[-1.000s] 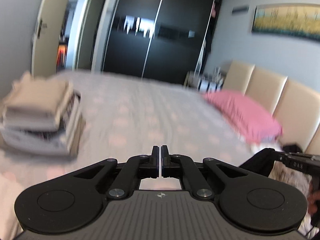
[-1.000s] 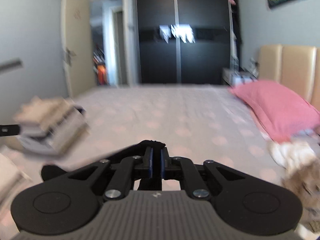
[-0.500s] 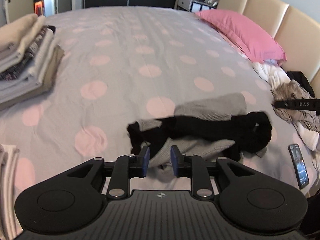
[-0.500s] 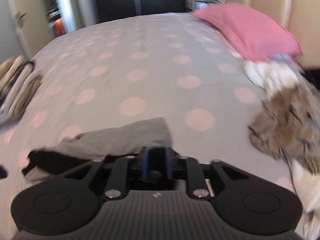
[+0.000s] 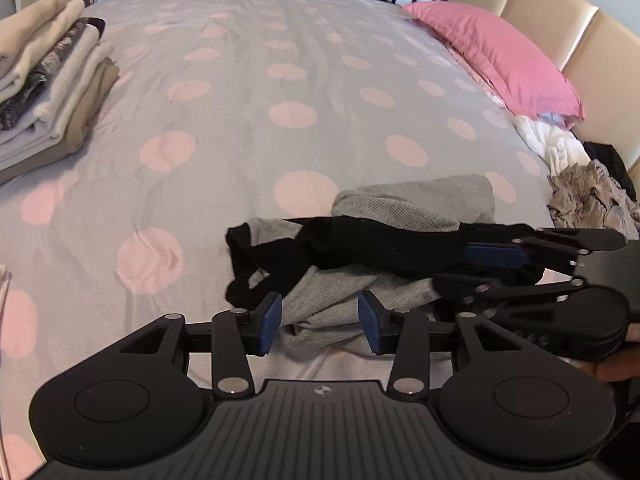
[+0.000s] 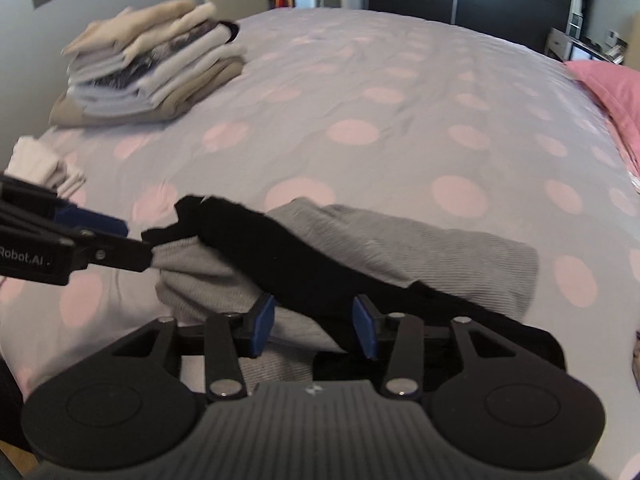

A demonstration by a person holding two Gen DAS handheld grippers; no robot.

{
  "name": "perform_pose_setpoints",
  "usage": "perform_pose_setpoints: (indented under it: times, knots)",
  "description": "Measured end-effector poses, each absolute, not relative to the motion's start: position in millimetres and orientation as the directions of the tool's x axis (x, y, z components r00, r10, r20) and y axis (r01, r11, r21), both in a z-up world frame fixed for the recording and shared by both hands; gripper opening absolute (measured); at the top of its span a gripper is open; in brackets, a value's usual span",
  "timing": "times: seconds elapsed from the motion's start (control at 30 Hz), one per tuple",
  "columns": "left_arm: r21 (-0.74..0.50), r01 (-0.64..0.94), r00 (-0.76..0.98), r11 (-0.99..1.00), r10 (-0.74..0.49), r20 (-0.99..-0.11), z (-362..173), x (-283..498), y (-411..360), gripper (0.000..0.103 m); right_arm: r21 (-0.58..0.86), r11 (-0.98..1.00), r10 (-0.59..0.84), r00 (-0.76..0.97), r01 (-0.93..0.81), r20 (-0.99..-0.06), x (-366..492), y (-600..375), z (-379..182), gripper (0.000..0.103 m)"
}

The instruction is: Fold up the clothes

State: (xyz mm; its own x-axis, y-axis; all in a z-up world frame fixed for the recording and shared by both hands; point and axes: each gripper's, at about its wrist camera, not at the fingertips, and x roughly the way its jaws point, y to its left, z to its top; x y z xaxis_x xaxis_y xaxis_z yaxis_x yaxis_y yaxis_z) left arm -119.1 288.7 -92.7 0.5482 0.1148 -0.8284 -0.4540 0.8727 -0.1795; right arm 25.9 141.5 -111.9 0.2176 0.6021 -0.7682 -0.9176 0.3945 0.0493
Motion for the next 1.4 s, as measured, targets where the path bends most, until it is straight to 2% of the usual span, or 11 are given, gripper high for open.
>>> perform_pose_setpoints:
  times: [0.17,0.23,0.27,0.3,0.37,0.57,0.7,0.97,1.1,1.23,1.4]
  knots:
    - [-0.178,-0.453,0.538,0.873,0.108,-0.836,-96,-108,283,0.041,0.019,0.359,0.604,0.216,-0.933,-0.767,26,158,-125,0.052]
    - [-0.201,-0.456,0.545,0.867,0.094,-0.833,-96,-106,283,0.043,0.014,0.357,0.594,0.215,-0.934,-0.775,28,162,-131,0.044]
    - [-0.217,-0.460,0.550,0.861,0.085,-0.831,-96,-105,284,0.046,0.015,0.357,0.589,0.213,-0.934,-0.779,30,164,-134,0.035]
    - [-0.235,-0.465,0.556,0.854,0.076,-0.827,-96,-106,284,0.048,0.020,0.358,0.587,0.208,-0.934,-0.783,30,165,-134,0.017]
    - [-0.273,-0.477,0.566,0.835,0.055,-0.822,-96,-106,286,0.051,0.036,0.360,0.584,0.195,-0.932,-0.788,31,166,-133,0.004]
    - [-0.445,-0.499,0.599,0.743,-0.075,-0.797,-104,-109,294,0.064,0.114,0.330,0.599,0.115,-0.937,-0.792,20,161,-115,0.003]
    - [-0.554,-0.525,0.610,0.646,-0.168,-0.775,-121,-115,299,0.066,0.177,0.314,0.588,0.044,-0.933,-0.808,6,154,-111,0.002]
    - [-0.511,-0.590,0.541,0.625,-0.163,-0.825,-140,-131,297,0.065,0.321,0.250,0.563,-0.133,-0.913,-0.816,-23,140,-114,0.002]
    - [-0.512,-0.596,0.519,0.619,-0.189,-0.833,-143,-140,296,0.057,0.329,0.183,0.554,-0.179,-0.927,-0.813,-40,137,-109,0.002]
    - [-0.506,-0.596,0.482,0.623,-0.225,-0.847,-150,-148,295,0.027,0.334,0.136,0.531,-0.216,-0.933,-0.819,-52,135,-110,0.002]
    - [-0.489,-0.614,0.455,0.620,-0.228,-0.861,-161,-159,297,0.016,0.291,0.110,0.499,-0.200,-0.950,-0.843,-59,135,-116,0.007]
